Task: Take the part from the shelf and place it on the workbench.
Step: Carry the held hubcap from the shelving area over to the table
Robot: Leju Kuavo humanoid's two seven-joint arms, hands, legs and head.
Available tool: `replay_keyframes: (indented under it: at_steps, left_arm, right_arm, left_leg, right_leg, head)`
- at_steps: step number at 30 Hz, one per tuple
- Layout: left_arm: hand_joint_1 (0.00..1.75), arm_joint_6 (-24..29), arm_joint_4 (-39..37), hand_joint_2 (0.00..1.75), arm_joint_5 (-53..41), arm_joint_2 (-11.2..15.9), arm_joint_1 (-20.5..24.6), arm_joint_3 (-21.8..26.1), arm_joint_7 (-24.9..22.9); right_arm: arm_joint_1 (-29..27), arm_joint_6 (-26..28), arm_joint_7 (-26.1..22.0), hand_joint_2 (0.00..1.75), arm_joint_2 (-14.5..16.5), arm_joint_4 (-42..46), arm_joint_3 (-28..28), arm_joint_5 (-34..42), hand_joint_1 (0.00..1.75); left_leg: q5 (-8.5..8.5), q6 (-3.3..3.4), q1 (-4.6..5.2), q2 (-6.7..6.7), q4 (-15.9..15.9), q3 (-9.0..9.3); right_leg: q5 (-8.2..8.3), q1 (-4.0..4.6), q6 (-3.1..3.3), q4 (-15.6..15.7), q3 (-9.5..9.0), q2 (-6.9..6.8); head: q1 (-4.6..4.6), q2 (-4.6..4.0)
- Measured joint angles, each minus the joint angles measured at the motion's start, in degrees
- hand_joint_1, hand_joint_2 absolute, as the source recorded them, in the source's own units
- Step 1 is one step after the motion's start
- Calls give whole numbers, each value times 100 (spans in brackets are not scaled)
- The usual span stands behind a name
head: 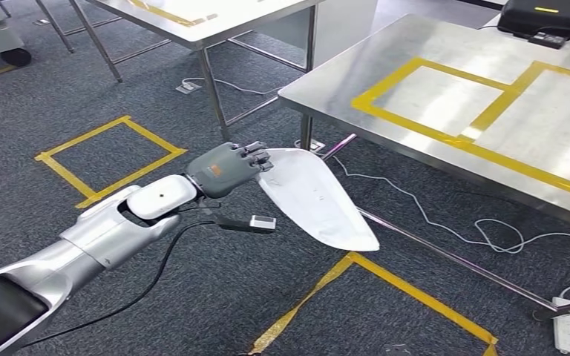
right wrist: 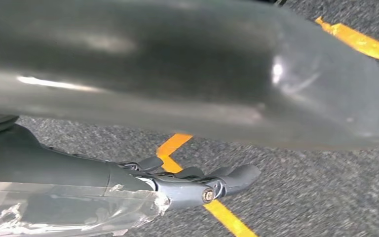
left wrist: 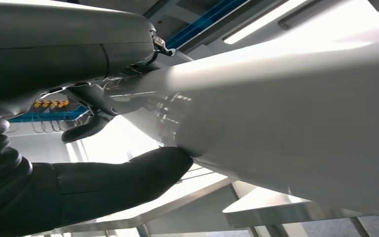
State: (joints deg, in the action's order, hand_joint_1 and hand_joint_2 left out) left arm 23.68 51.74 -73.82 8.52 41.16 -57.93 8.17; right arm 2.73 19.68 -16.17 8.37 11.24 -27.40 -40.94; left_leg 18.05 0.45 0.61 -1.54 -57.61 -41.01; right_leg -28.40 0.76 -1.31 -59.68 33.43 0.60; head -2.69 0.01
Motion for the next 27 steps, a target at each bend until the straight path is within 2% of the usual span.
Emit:
replay_keyframes:
  at_steps: [2,4,5,7,8,9,10,12,13,14,15,18,19,20,21,23,24,25,26,27]
  left_arm:
    - [169,4,-1,175,1,1,-1,4,-2]
    - [169,15,-1,175,1,1,6,10,-4]
    - [169,22,-1,175,1,1,9,13,-4]
    - [169,33,-3,175,1,-1,7,7,-4]
    - [169,39,-7,175,1,-1,0,2,-3]
    - [169,45,-11,175,1,0,-6,-3,-1]
    - [169,54,-15,175,1,0,-9,-4,2]
    - [169,75,-21,175,1,1,4,-1,12]
    - [169,90,-22,175,1,-3,20,1,19]
    - [169,108,-22,175,2,-8,37,3,27]
    - [169,125,-22,175,3,-13,48,5,37]
    - [169,167,-30,175,1,-13,53,7,58]
    - [169,175,-34,175,0,-11,56,9,60]
    - [169,182,-37,175,-1,-11,62,13,61]
    - [169,186,-37,175,-1,-14,69,15,62]
    - [169,190,-45,175,-1,-20,72,0,76]
    - [169,191,-53,175,-1,-22,65,-8,84]
    - [169,191,-62,175,-1,-23,60,-15,91]
    - [169,191,-71,175,-1,-25,57,-17,94]
    - [169,190,-75,175,-1,-28,56,-17,94]
  right_arm:
    - [-3,1,-1,0,1,1,-5,-1,0]
    - [-6,-1,-2,0,4,1,-11,-3,0]
    - [-5,-1,-2,0,5,1,-14,-5,0]
    - [-6,-1,-2,0,5,0,-17,-12,0]
    - [-7,-1,-2,0,5,0,-20,-16,0]
    - [-7,-1,-2,0,5,0,-24,-22,0]
    - [-7,-1,-2,0,5,1,-28,-29,0]
    - [-6,-1,-1,0,5,1,-38,-46,0]
    - [-4,-2,-1,0,5,1,-42,-54,0]
    - [0,-2,0,0,5,1,-45,-60,0]
    - [4,-3,0,0,5,1,-47,-64,0]
    - [12,-8,2,0,5,1,-51,-74,0]
    - [17,-9,3,0,5,1,-51,-78,0]
    - [24,-10,4,0,5,1,-51,-81,0]
    - [28,-10,5,0,5,1,-51,-84,0]
    - [15,-11,7,0,5,1,-53,-85,0]
    - [-5,-11,8,0,5,1,-55,-86,0]
    - [-25,-11,9,0,5,1,-57,-87,0]
    - [-41,-10,10,0,8,1,-59,-89,0]
    - [-53,-9,11,0,10,1,-61,-92,0]
  left_leg:
    - [-15,-63,-11,4,24,10]
    - [125,-138,-13,28,-129,-48]
    - [296,-177,-21,43,-388,-155]
    - [696,-249,-51,64,-1148,-470]
    - [816,-275,-71,71,-1461,-594]
    - [833,-295,-89,77,-1585,-628]
    - [762,-313,-106,83,-1500,-554]
    - [498,-343,-136,118,-833,-122]
    - [451,-335,-144,132,-463,121]
    - [464,-303,-148,140,-198,301]
    - [521,-253,-151,138,-50,405]
    - [641,-68,-145,96,40,557]
    - [664,-18,-136,89,41,625]
    - [694,33,-125,81,43,705]
    - [737,67,-111,79,50,773]
    - [872,112,-78,69,54,930]
    - [955,122,-62,60,55,1025]
    - [1041,126,-47,50,55,1135]
    - [1133,127,-34,41,55,1257]
    - [1231,123,-22,35,58,1384]
  right_leg:
    - [47,0,45,41,-45,2]
    - [109,-36,92,90,-104,-5]
    - [131,-58,105,107,-117,-12]
    - [137,-79,113,113,-117,-26]
    - [135,-92,109,113,-115,-30]
    - [128,-107,100,113,-114,-32]
    - [113,-127,82,113,-117,-31]
    - [62,-163,20,114,-148,-24]
    - [12,-166,-24,111,-151,-22]
    - [-45,-161,-69,131,-170,-24]
    - [-73,-152,-116,145,-219,-25]
    - [-78,-160,-233,177,-394,-35]
    - [-90,-167,-251,82,-358,-41]
    - [-115,-171,-260,-135,-234,-44]
    - [-150,-168,-257,-476,-9,-45]
    - [-327,-150,-248,-1175,580,-39]
    - [-448,-144,-243,-1337,818,-36]
    - [-531,-139,-234,-1320,972,-35]
    - [-514,-136,-217,-1141,1039,-34]
    - [-308,-131,-183,-846,1053,-31]
  head:
    - [1,-1]
    - [-16,-1]
    - [-29,-1]
    - [-46,-1]
    - [-46,-1]
    - [-46,-1]
    - [-48,-1]
    - [-55,-1]
    - [-72,-1]
    - [-78,-1]
    - [-83,-1]
    - [-51,0]
    - [-36,0]
    - [-13,0]
    - [6,1]
    - [32,1]
    - [33,1]
    - [33,1]
    - [36,0]
    - [38,0]
